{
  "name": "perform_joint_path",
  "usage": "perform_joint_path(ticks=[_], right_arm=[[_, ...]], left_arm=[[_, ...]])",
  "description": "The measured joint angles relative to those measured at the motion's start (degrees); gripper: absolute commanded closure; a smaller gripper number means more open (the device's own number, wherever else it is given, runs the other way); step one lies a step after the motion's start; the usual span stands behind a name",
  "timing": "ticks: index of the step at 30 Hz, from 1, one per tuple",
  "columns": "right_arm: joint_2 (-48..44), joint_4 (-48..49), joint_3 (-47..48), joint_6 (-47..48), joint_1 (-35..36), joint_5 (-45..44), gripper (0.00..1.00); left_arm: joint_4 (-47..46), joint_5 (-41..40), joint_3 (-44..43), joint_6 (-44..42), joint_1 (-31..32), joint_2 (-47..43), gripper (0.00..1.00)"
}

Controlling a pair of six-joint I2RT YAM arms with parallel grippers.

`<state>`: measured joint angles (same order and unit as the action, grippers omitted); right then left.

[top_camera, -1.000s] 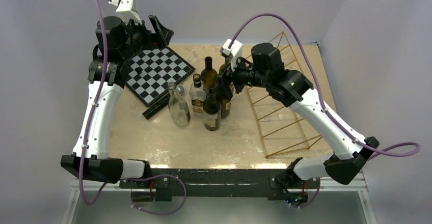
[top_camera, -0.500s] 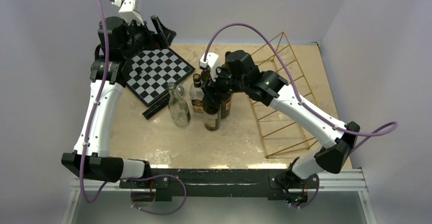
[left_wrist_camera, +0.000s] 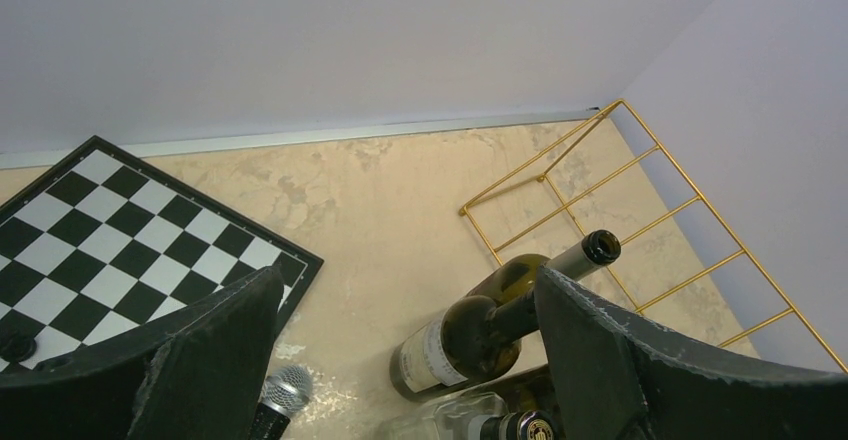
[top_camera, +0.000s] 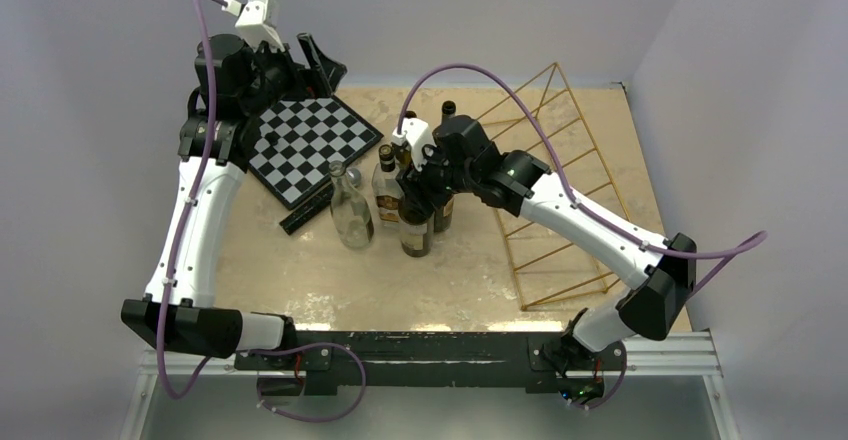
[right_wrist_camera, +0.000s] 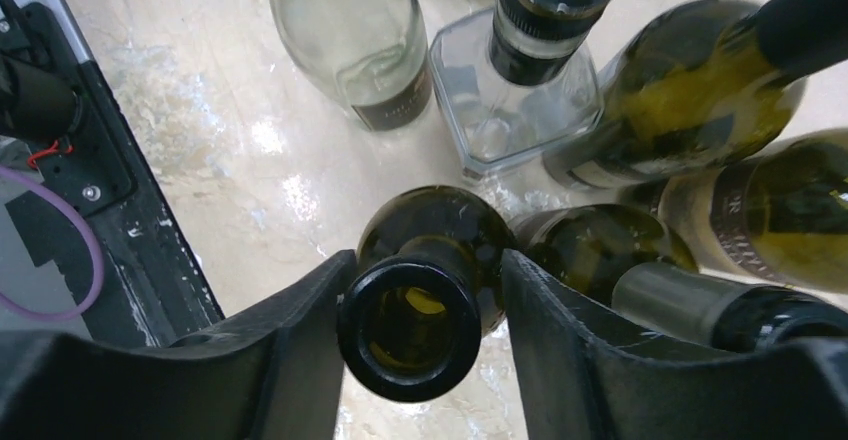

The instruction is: Put the wine bottle on the wine rack

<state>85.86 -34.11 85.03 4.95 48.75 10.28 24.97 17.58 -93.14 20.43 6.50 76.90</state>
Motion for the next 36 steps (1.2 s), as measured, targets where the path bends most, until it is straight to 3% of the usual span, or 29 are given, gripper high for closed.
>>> perform_joint_path(ticks=[4,7,11,14,16,18,23,30,36], right_arm=[[0.0,1.6,-2.8,-0.5,0.3,-0.7,0.57],[-0.2,3.0,-3.5,-0.7,0.4,-1.8,0.60],[-0.7,4.4,-4.1,-0.8,0.7,-3.4,0.44],[-0.8,6.0,-4.3,-1.0,0.7,-4.3,0.41],[-0.8,6.7,-4.4,-1.0,0.7,-4.8,0.45],[-0.8,7.1,-4.4,-1.0,0.7,-4.8,0.56],[-0.8,7.6,-4.4,-0.5,1.1,-5.2,1.00],[-1.0,6.6,-4.2,1.6,1.9,-4.8,1.00],[-2.5,-2.8,-0.6,3.0,2.0,-1.6,1.00]], left_arm=[[0.4,0.0,0.0,0.0,0.0,0.0,0.01],[0.5,0.0,0.0,0.0,0.0,0.0,0.01],[0.7,0.0,0.0,-0.1,0.0,-0.1,0.01],[0.9,0.0,0.0,-0.3,0.0,-0.3,0.01],[0.9,0.0,0.0,-0.5,0.0,-0.5,0.01],[1.0,0.0,0.0,-0.5,0.0,-0.8,0.01],[1.2,0.0,0.0,-0.7,0.0,-1.2,0.01],[3.1,-1.0,-1.0,-2.2,0.0,-1.2,0.01],[3.3,-1.5,-1.6,-2.5,0.0,-1.2,0.01]])
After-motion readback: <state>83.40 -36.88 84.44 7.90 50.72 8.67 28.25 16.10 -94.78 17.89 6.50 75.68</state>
